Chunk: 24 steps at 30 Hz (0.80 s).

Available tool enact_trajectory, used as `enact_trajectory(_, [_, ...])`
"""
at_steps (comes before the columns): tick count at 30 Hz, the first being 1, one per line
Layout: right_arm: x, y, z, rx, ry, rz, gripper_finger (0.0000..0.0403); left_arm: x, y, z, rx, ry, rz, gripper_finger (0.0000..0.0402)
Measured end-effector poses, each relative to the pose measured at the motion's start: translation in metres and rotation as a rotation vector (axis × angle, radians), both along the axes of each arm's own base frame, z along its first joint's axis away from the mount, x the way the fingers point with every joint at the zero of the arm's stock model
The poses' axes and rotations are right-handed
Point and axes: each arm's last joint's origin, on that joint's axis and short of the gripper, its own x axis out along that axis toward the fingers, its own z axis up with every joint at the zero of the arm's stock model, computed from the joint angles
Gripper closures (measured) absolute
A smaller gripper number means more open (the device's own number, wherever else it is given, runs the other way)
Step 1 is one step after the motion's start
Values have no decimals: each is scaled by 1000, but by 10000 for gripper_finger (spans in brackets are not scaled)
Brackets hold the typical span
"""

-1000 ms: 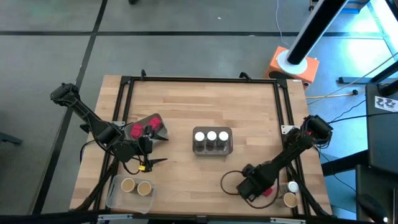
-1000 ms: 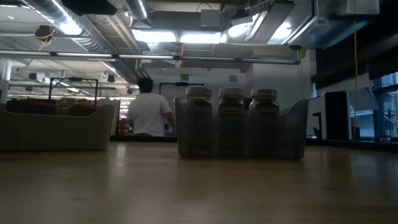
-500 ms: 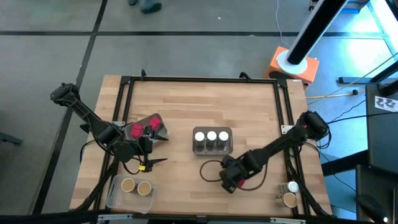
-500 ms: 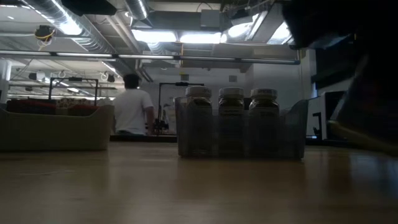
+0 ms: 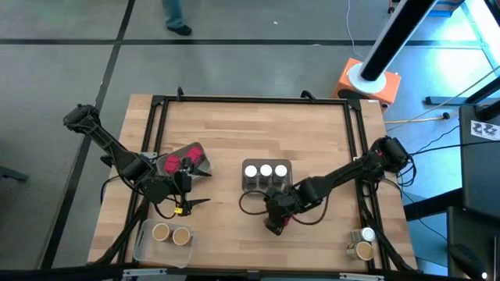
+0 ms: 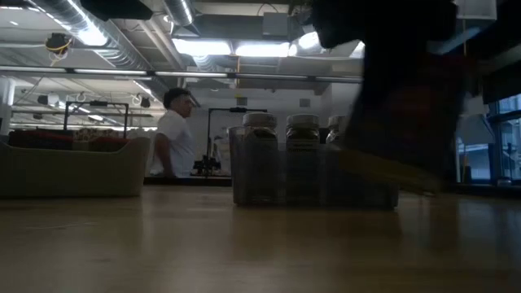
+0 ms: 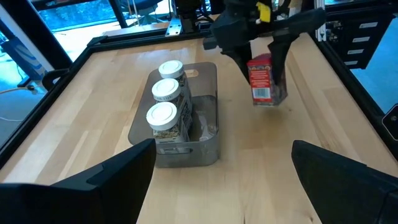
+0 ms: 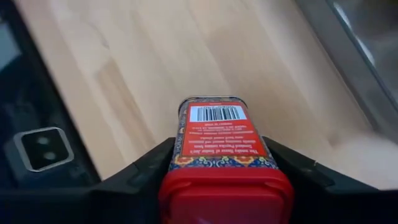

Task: Sort spices by type
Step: Put the red seasoning can into the gray bin

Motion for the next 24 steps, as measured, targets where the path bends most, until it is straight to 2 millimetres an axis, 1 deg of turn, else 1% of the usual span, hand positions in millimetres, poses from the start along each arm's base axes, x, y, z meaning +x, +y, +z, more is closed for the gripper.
enact_trajectory(4, [9, -3, 4, 0, -92, 40, 186, 0, 0, 0, 0, 0, 0, 43])
enact_trajectory(6, [11, -6, 4, -7, -103, 48, 193, 0, 0, 0, 0, 0, 0, 43])
enact_trajectory(12, [15, -16, 4, -41, -121, 70, 193, 0, 0, 0, 0, 0, 0, 43])
enact_trajectory(18, [23, -14, 9, -49, -228, 149, 187, 0, 0, 0, 1, 0, 0, 43])
enact_trajectory(24, [24, -13, 10, -67, -257, 226, 193, 0, 0, 0, -1, -2, 0, 43])
